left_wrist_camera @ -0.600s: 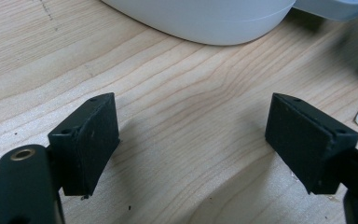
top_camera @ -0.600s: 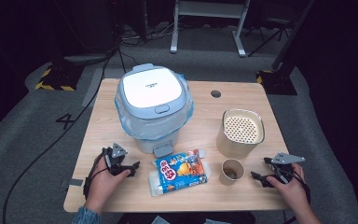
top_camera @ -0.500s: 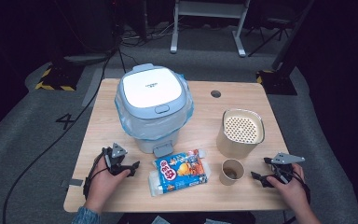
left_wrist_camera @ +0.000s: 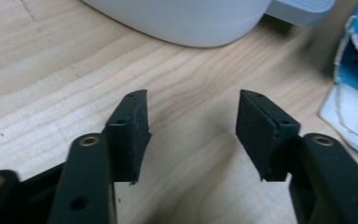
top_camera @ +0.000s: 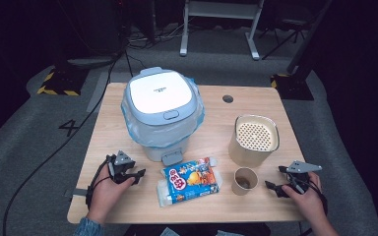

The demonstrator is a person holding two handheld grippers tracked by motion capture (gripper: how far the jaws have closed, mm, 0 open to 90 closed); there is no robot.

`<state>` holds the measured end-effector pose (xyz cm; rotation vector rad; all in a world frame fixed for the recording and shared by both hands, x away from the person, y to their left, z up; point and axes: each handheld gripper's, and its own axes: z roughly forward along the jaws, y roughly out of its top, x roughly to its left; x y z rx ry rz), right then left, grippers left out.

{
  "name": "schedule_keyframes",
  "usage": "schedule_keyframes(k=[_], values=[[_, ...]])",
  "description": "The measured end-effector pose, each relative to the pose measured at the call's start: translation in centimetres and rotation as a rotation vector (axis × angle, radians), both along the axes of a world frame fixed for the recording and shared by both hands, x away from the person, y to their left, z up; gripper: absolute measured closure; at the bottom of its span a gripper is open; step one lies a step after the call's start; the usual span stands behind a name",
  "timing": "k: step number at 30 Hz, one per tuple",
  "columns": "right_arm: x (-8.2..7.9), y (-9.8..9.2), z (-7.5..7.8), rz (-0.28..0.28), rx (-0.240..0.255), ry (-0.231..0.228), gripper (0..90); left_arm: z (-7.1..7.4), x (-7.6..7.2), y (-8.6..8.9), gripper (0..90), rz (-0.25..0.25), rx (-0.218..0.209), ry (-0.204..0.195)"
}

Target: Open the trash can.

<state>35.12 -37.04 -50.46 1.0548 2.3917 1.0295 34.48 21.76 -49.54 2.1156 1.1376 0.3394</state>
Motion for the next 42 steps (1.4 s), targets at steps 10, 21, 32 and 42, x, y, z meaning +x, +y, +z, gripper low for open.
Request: schedule_keyframes(k=[10,21,32,42], values=[[0.0,0.0,0.0,0.0,0.0,0.0,10.4,2.8,-0.5,0.5,62.8,-0.054,-0.119,-0.039],[0.0,0.0,0.0,0.003,0.001,0.0,10.5,6.4,-0.6,0.8,77.7,-0.14,-0.222,-0.107],[0.0,0.0,0.0,0.003,0.0,-0.001,10.6,10.3,-0.1,1.0,90.0,-0.213,-0.267,-0.134],[0.0,0.0,0.0,0.002,0.001,-0.002,10.6,13.8,0.5,0.2,90.0,-0.268,-0.275,-0.189]])
